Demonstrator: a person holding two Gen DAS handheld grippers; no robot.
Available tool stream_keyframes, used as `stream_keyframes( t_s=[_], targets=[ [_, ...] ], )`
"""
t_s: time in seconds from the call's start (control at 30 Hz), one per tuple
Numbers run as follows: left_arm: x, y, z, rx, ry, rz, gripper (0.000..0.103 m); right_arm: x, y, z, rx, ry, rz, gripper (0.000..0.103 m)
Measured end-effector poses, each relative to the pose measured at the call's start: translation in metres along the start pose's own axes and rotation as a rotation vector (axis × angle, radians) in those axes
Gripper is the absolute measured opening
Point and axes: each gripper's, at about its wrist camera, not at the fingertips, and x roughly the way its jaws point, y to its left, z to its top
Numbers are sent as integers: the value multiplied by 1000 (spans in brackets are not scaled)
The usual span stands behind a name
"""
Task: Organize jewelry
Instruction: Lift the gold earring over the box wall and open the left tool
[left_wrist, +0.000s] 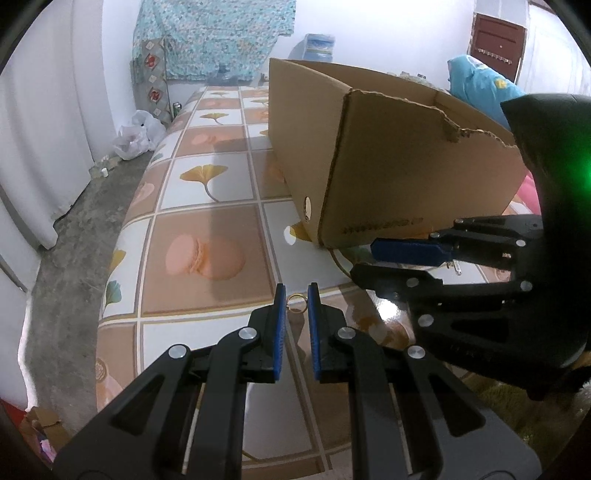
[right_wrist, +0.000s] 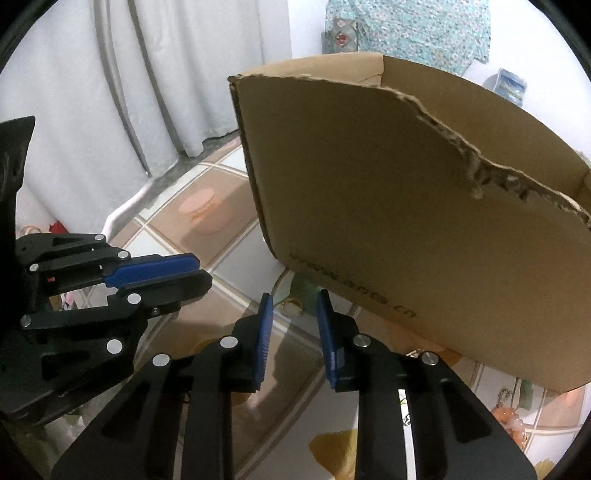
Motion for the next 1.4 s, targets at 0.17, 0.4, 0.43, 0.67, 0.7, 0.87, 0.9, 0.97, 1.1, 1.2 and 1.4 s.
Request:
stream_keyframes(
  t_s=[0.17, 0.4, 0.43, 0.67, 0.7, 0.87, 0.9, 0.97, 1.1, 1.2, 1.4],
  targets=[
    [2, 3, -1, -10, 5, -5, 11, 4, 8, 1, -12, -6, -22, 12],
    [3, 6, -1, -14, 0, -5, 11, 3, 6, 3, 29, -5, -6, 11],
    [3, 7, -1, -15, -1, -4, 11, 3, 4, 3, 35, -5, 0, 10],
    [-9, 4, 0, -4, -29, 11, 11, -10, 2, -1, 42, -27, 18, 10],
    [-13, 3, 1, 0, -39, 16, 11, -14, 2, -1, 41, -41, 17, 10],
    [-42, -6, 12, 28, -120, 25, 11, -48, 3, 2, 26, -138, 4, 10],
    [-48, -7, 15, 30, -138, 19, 11, -59, 3, 3, 24, -167, -3, 10],
    [-65, -12, 25, 43, -192, 4, 11, -77, 2, 5, 26, -217, -18, 10],
    [-89, -28, 52, 115, -293, -18, 11, -111, -9, 18, 51, -314, -47, 10],
    [-95, -42, 78, 171, -354, -54, 11, -129, -30, 31, 102, -376, -56, 10],
    [-54, -60, 130, 223, -301, -131, 11, -118, -80, 52, 228, -361, -87, 10]
  ],
)
